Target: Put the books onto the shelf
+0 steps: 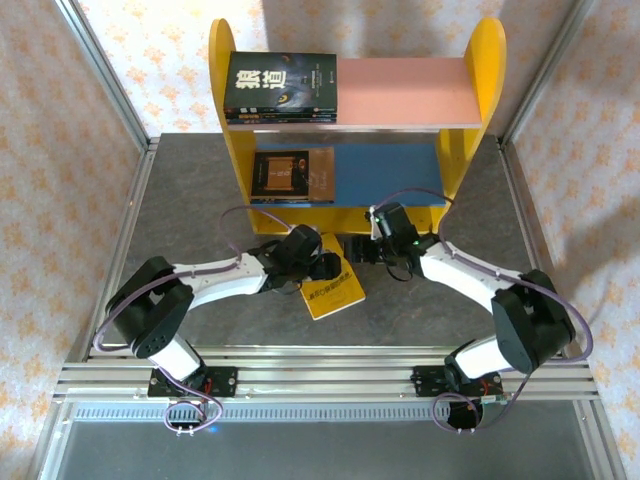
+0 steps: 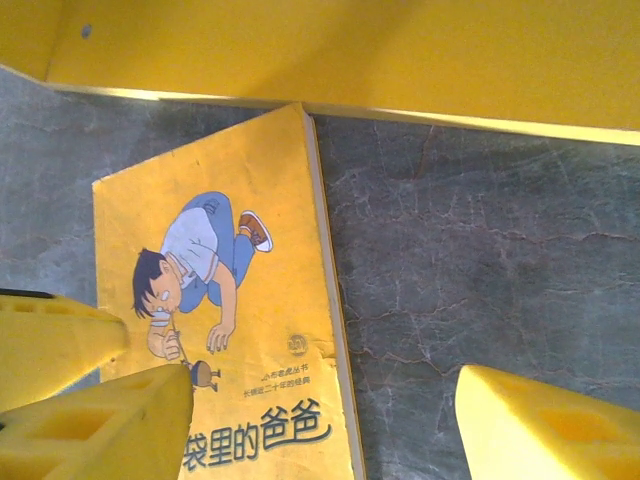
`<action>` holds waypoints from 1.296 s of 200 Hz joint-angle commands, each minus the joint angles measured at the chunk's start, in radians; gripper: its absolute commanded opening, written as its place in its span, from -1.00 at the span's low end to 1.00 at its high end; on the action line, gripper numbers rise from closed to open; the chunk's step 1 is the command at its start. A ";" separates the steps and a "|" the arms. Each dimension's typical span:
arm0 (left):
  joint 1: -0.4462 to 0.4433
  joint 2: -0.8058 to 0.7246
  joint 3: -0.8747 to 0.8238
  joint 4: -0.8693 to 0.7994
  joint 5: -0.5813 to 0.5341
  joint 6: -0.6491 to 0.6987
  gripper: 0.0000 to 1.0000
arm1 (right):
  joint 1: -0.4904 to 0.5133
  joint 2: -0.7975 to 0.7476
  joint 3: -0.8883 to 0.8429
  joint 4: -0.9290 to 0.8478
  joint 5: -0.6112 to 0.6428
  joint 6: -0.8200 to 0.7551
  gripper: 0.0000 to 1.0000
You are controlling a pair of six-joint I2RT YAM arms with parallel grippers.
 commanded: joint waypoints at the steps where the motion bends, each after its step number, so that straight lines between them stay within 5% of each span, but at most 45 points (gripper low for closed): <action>1: 0.021 -0.062 -0.041 -0.058 -0.060 0.008 0.53 | 0.004 0.047 0.026 -0.009 -0.034 -0.022 0.40; 62: 0.115 -0.149 -0.136 -0.109 -0.088 0.013 0.56 | 0.007 0.131 0.007 0.064 -0.111 0.020 0.39; 184: 0.117 -0.029 -0.162 0.067 -0.013 -0.044 0.53 | 0.023 0.179 0.009 0.075 -0.133 0.026 0.38; 259: 0.118 0.033 -0.099 0.107 -0.012 -0.018 0.51 | 0.133 0.173 -0.018 0.109 -0.153 0.068 0.34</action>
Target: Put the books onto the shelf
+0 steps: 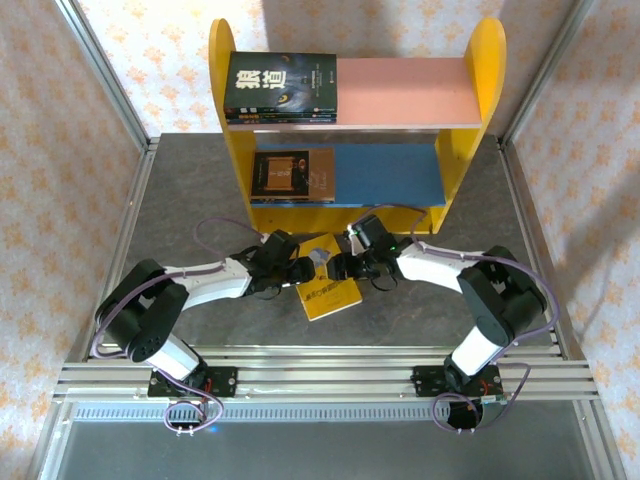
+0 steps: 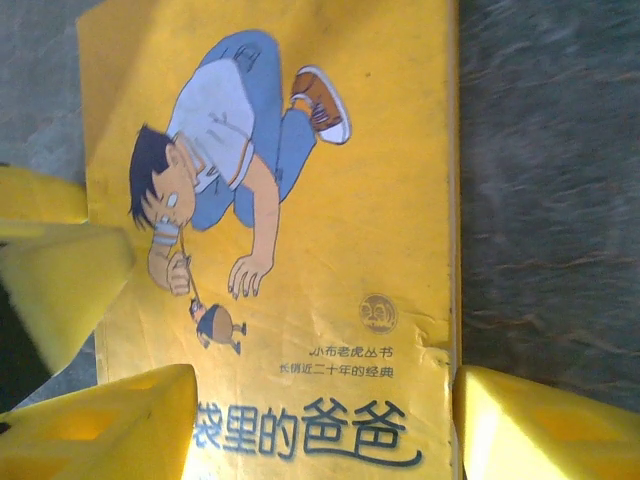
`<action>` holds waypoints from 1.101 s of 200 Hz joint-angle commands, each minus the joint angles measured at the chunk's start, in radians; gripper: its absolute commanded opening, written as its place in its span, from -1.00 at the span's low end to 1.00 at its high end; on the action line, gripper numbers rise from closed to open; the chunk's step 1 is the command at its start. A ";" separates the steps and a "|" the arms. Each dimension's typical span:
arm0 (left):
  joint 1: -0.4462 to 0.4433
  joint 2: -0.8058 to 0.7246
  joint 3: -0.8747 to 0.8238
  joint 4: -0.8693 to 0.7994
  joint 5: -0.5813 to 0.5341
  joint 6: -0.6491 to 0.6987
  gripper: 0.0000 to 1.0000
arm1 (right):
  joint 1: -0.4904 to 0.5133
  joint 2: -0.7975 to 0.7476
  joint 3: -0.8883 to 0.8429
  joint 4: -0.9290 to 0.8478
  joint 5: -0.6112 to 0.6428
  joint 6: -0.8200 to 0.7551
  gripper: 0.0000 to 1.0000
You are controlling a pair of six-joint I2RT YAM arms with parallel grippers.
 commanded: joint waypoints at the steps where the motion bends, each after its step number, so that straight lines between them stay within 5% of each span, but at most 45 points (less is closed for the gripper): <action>1: 0.001 0.061 0.041 0.100 0.013 0.016 0.51 | 0.031 -0.005 -0.021 0.041 -0.014 0.035 0.34; 220: 0.000 0.240 0.291 0.183 0.151 0.111 0.48 | 0.046 -0.173 -0.127 0.024 0.181 0.136 0.38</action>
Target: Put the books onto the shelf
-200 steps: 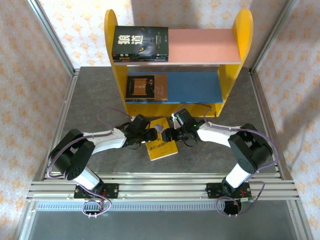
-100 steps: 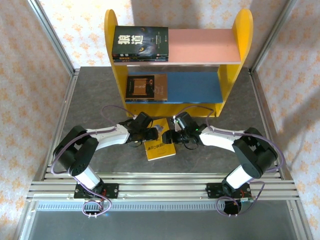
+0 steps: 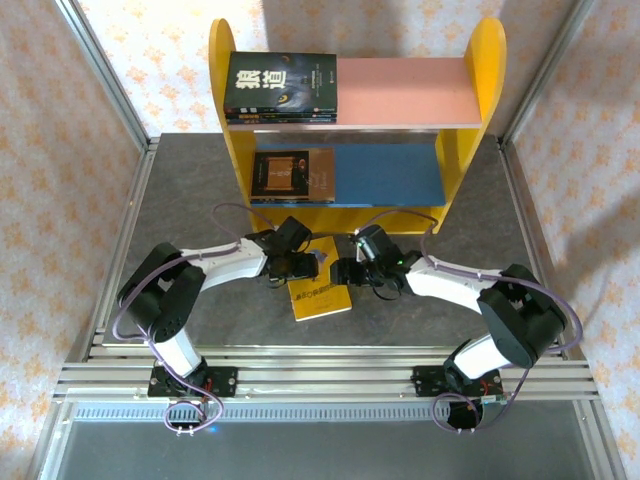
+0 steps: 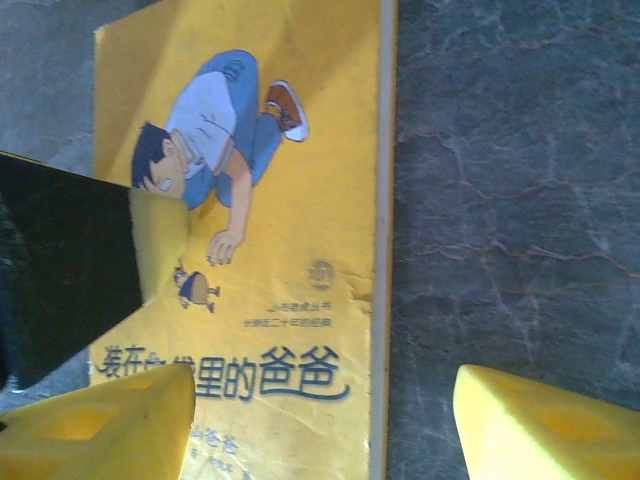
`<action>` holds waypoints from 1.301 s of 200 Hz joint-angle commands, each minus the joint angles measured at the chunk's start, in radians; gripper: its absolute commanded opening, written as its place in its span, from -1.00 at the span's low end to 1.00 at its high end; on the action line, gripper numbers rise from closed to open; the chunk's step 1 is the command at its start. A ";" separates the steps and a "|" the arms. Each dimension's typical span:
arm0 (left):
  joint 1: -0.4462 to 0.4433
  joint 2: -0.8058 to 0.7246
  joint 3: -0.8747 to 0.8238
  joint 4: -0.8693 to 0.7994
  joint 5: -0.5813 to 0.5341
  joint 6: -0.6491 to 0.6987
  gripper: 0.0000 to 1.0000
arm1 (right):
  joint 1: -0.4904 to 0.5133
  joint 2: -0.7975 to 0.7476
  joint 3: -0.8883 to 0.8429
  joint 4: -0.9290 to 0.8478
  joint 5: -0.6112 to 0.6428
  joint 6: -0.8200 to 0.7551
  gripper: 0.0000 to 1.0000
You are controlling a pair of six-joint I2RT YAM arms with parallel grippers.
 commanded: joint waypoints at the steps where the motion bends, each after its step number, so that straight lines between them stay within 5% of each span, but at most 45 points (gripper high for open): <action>1: -0.008 0.096 0.065 0.444 0.125 0.042 0.47 | -0.001 -0.027 -0.014 -0.014 0.051 0.013 0.38; 198: -0.008 0.063 0.085 0.418 0.118 0.081 0.48 | -0.008 0.072 0.053 0.006 0.018 0.010 0.38; 260: -0.008 0.004 0.085 0.168 -0.077 0.120 0.48 | -0.007 0.101 0.086 -0.039 0.066 0.022 0.40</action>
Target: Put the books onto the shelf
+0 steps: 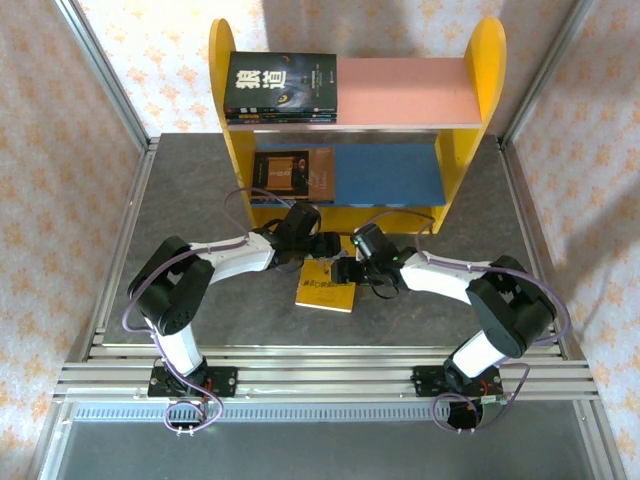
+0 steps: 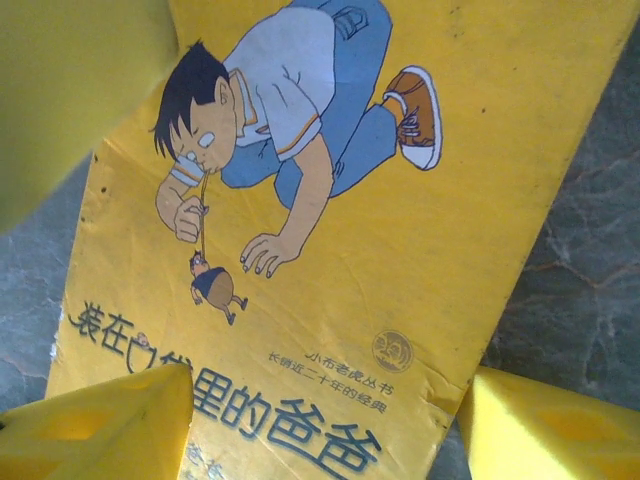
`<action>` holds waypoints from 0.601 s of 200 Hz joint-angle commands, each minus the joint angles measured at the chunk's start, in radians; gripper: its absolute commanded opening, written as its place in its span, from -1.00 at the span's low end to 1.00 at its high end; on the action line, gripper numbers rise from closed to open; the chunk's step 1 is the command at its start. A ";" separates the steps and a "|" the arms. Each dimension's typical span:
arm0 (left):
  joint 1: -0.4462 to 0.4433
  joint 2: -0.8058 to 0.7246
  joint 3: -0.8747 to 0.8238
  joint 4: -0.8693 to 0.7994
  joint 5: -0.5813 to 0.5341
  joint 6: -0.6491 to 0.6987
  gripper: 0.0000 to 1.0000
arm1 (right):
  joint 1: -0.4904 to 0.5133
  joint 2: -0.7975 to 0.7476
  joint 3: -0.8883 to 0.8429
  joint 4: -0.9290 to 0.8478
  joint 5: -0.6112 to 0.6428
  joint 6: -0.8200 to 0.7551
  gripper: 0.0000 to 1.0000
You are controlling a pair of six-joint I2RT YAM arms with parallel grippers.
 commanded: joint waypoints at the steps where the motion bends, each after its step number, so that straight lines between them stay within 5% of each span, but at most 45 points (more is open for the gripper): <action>1: -0.002 -0.049 0.003 -0.105 -0.112 0.041 0.47 | 0.003 0.025 0.040 -0.015 0.042 0.013 0.40; 63: -0.003 -0.167 -0.101 -0.194 -0.238 0.031 0.49 | 0.003 0.084 0.073 -0.006 0.034 0.014 0.41; 120: -0.003 -0.187 -0.171 -0.183 -0.224 0.005 0.50 | 0.029 0.147 0.047 0.031 0.040 0.007 0.34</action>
